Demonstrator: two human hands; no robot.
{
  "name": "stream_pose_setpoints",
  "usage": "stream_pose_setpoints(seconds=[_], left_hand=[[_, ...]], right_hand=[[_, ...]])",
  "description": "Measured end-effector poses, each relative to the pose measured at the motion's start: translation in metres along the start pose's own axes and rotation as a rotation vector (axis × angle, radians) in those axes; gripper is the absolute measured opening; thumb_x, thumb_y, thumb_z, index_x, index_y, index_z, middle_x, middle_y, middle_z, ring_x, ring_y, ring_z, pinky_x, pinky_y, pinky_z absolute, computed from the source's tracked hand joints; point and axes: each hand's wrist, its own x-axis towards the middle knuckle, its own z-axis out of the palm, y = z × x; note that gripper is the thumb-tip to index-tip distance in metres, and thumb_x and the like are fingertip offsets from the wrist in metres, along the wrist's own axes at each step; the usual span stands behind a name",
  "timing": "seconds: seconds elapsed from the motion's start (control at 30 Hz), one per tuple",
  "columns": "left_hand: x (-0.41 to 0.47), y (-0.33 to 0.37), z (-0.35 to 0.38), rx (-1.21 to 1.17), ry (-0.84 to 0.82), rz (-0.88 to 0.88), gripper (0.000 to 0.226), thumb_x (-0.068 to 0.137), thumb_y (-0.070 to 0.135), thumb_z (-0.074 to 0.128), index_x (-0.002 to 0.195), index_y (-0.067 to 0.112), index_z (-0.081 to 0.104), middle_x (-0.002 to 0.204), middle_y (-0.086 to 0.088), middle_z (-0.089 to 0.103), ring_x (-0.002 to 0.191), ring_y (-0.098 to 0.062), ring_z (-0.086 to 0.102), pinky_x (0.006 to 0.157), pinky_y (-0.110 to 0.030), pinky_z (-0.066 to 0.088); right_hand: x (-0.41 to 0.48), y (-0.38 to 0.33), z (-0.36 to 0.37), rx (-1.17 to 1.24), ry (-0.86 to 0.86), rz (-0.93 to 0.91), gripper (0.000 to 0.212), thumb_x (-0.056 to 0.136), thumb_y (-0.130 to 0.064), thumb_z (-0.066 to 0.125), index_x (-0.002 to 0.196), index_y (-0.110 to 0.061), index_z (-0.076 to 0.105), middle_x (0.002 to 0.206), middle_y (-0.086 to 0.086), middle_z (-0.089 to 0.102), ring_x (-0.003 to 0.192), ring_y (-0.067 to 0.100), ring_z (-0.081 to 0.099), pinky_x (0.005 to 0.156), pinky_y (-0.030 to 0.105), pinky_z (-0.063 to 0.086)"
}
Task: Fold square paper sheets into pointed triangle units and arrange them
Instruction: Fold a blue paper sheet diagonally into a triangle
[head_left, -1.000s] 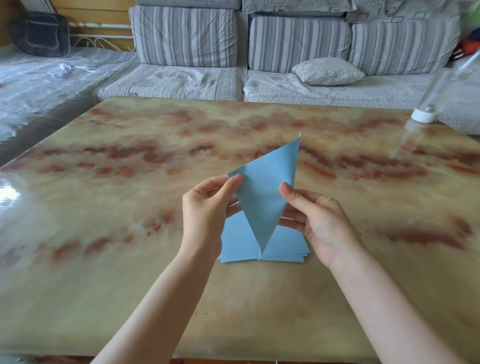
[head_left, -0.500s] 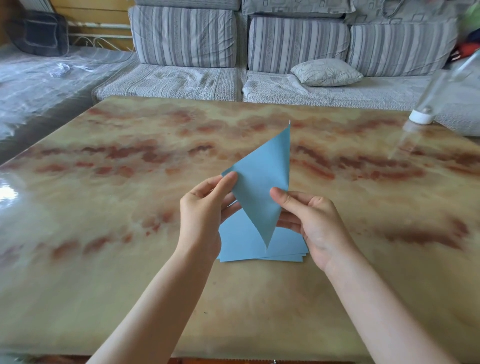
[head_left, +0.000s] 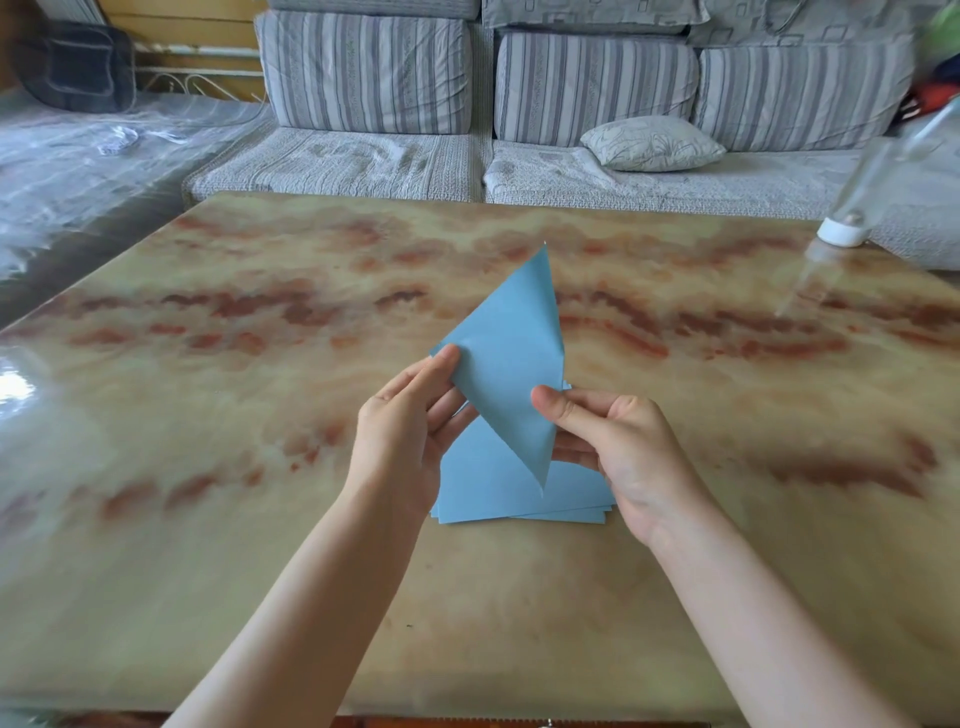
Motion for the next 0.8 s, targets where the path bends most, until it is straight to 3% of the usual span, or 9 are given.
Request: stream_pose_setpoints(seconds=[0.17, 0.3, 0.43, 0.53, 0.7, 0.8], left_hand=[[0.002, -0.003, -0.002, -0.054, -0.036, -0.064, 0.011, 0.091, 0.012, 0.060, 0.080, 0.012, 0.057, 0.084, -0.006, 0.074, 0.071, -0.014, 0.072, 0.060, -0.022, 0.057], [0.005, -0.002, -0.003, -0.054, -0.022, -0.033, 0.019, 0.092, 0.013, 0.058, 0.074, 0.014, 0.053, 0.080, -0.004, 0.072, 0.066, -0.013, 0.071, 0.059, -0.022, 0.057], [0.005, -0.004, -0.003, -0.095, -0.028, -0.063, 0.005, 0.093, 0.013, 0.057, 0.091, 0.009, 0.060, 0.087, -0.006, 0.074, 0.071, -0.014, 0.072, 0.061, -0.024, 0.058], [0.006, -0.004, 0.000, -0.056, -0.014, -0.076, 0.011, 0.091, 0.015, 0.059, 0.098, 0.007, 0.063, 0.086, -0.006, 0.073, 0.069, -0.015, 0.071, 0.068, -0.026, 0.059], [-0.003, -0.006, 0.007, 0.155, -0.152, -0.103, 0.065, 0.075, 0.047, 0.064, 0.127, 0.009, 0.057, 0.117, -0.016, 0.067, 0.102, -0.024, 0.067, 0.095, -0.035, 0.052], [-0.005, -0.007, 0.008, 0.127, -0.225, -0.094, 0.065, 0.075, 0.057, 0.055, 0.124, 0.016, 0.059, 0.111, -0.013, 0.071, 0.104, -0.023, 0.067, 0.097, -0.035, 0.050]], right_hand=[[0.001, 0.001, 0.002, -0.020, 0.037, -0.009, 0.017, 0.080, -0.019, 0.072, 0.083, -0.003, 0.074, 0.083, 0.011, 0.075, 0.070, 0.019, 0.071, 0.065, 0.022, 0.056], [-0.001, 0.001, 0.003, -0.033, -0.011, 0.018, 0.023, 0.081, -0.022, 0.072, 0.089, 0.000, 0.074, 0.086, 0.014, 0.075, 0.077, 0.025, 0.072, 0.066, 0.024, 0.057], [0.000, 0.002, 0.003, -0.066, 0.022, -0.007, 0.021, 0.083, -0.016, 0.071, 0.090, 0.003, 0.073, 0.085, 0.017, 0.074, 0.083, 0.033, 0.072, 0.070, 0.026, 0.059], [0.000, 0.003, 0.004, -0.064, 0.034, -0.011, 0.019, 0.083, -0.015, 0.071, 0.090, 0.003, 0.073, 0.084, 0.017, 0.074, 0.083, 0.034, 0.072, 0.070, 0.024, 0.058], [0.001, 0.002, 0.006, -0.077, 0.032, -0.020, 0.019, 0.084, -0.016, 0.070, 0.089, 0.002, 0.073, 0.083, 0.014, 0.075, 0.081, 0.029, 0.072, 0.066, 0.020, 0.055], [0.002, 0.001, 0.003, -0.064, 0.048, -0.009, 0.020, 0.083, -0.017, 0.071, 0.089, 0.002, 0.073, 0.084, 0.014, 0.075, 0.081, 0.029, 0.072, 0.067, 0.021, 0.055]])
